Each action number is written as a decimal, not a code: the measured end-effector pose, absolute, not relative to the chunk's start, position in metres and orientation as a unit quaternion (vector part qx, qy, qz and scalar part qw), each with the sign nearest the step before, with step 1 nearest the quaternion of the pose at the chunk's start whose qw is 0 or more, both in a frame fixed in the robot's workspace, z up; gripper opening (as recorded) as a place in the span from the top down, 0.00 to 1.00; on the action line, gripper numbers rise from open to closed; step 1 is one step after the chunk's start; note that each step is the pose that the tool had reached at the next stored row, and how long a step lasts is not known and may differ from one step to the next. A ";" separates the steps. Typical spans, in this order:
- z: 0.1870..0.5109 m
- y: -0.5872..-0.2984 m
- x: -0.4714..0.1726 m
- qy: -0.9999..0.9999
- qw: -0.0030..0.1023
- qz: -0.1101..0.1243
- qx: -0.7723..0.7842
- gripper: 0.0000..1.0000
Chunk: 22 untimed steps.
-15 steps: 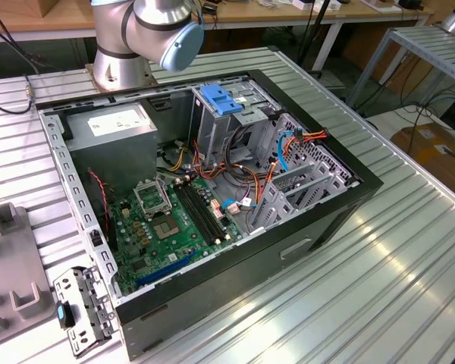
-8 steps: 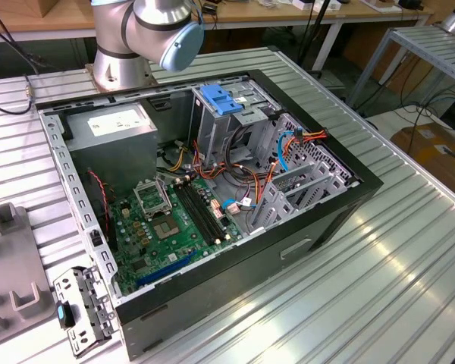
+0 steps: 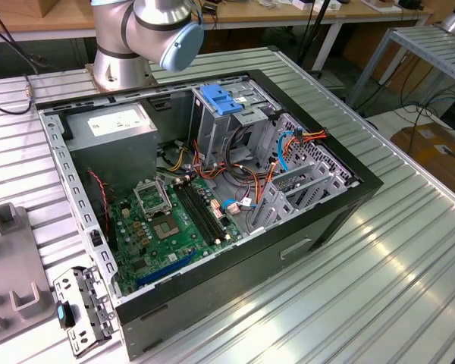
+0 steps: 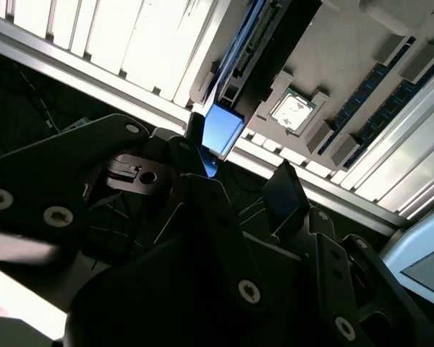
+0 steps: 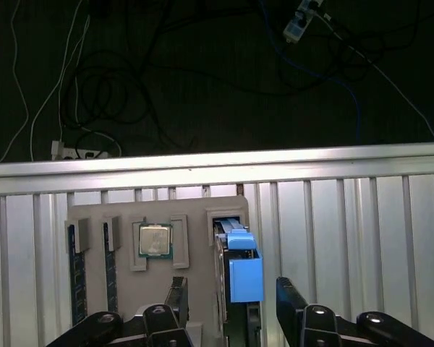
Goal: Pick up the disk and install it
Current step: 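Pick up the disk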
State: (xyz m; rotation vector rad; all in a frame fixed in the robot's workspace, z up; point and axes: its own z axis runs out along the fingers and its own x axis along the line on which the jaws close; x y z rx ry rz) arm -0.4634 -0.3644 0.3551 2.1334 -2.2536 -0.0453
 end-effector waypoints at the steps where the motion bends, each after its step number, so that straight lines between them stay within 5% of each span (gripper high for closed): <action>1: 0.355 -0.364 -0.463 -0.726 0.019 -0.015 0.687 0.40; 13: 0.346 -0.364 -0.463 -0.726 0.017 -0.012 0.687 0.40; 22: 0.336 -0.357 -0.475 -0.726 0.005 -0.001 0.687 0.40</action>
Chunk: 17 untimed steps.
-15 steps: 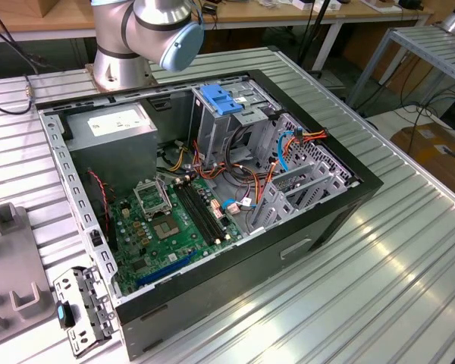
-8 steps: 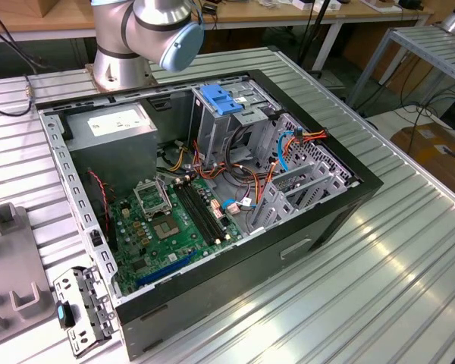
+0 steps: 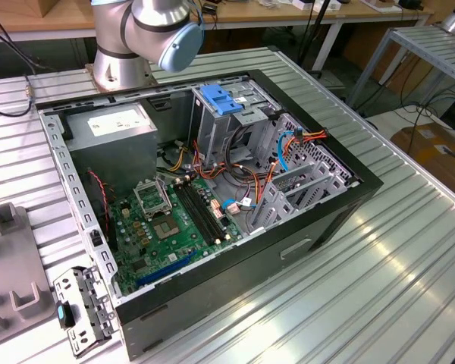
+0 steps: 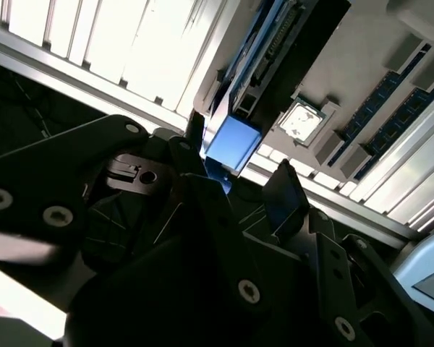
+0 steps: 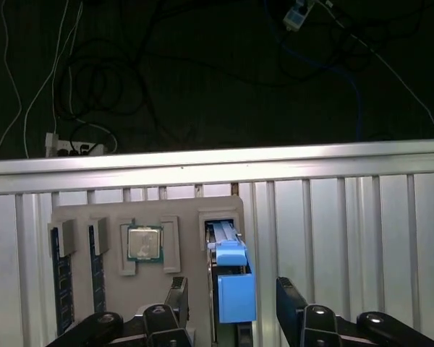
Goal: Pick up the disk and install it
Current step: 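Pick up the disk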
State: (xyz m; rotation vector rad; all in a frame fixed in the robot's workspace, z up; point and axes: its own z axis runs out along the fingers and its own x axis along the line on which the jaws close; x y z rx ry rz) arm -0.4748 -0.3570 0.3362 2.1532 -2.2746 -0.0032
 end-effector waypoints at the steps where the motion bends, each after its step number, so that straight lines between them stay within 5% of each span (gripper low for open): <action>1: 0.334 -0.357 -0.475 -0.726 0.004 0.000 0.687 0.40; 17: 0.300 -0.356 -0.474 -0.726 0.001 0.003 0.687 0.40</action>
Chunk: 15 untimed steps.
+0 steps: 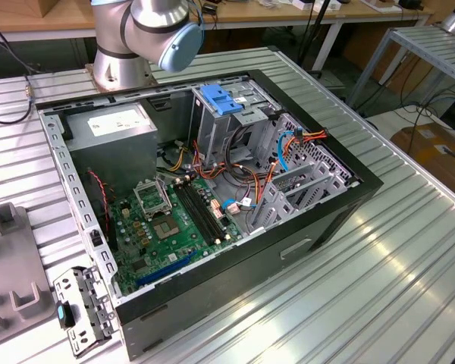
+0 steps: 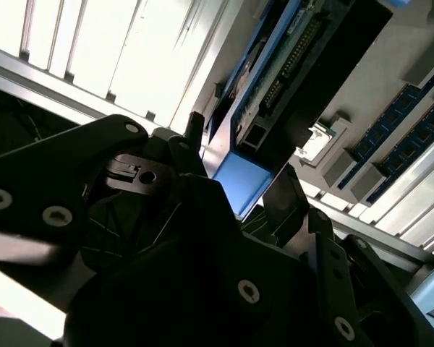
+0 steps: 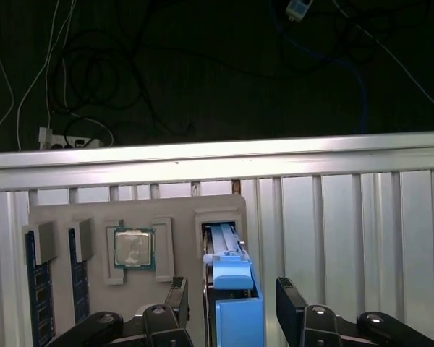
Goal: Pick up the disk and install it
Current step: 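Pick up the disk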
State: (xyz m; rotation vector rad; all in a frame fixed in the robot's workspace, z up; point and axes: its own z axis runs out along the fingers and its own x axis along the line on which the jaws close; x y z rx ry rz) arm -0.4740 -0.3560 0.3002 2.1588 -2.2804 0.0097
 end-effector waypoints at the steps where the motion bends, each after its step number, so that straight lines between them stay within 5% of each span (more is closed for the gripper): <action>1: 0.299 -0.356 -0.474 -0.726 0.000 0.004 0.688 0.40; 15: 0.292 -0.356 -0.475 -0.726 0.000 0.004 0.687 0.40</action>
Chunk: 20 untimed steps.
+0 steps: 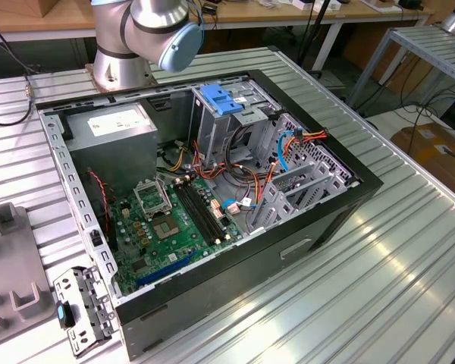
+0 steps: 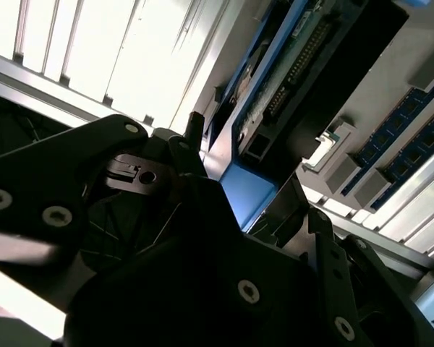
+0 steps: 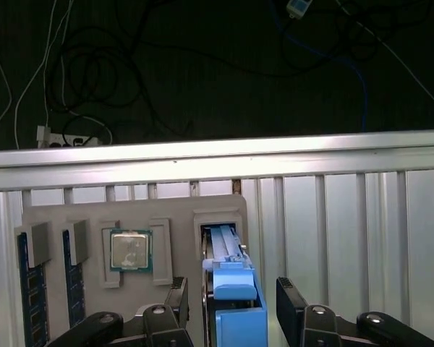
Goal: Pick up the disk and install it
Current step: 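Pick up the disk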
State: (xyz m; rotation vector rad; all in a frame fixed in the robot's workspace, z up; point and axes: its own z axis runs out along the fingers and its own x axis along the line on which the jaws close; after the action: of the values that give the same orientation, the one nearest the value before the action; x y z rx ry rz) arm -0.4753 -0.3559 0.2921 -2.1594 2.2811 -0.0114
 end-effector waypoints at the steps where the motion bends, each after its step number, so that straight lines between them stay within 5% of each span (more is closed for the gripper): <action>1: 0.292 -0.356 -0.478 0.726 0.001 -0.004 -0.687 0.40; 20: 0.290 -0.355 -0.484 0.725 0.012 -0.013 -0.689 0.40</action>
State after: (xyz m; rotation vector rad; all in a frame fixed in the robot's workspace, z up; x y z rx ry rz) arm -0.4842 -0.3547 0.2901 -2.1466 2.2597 -0.0406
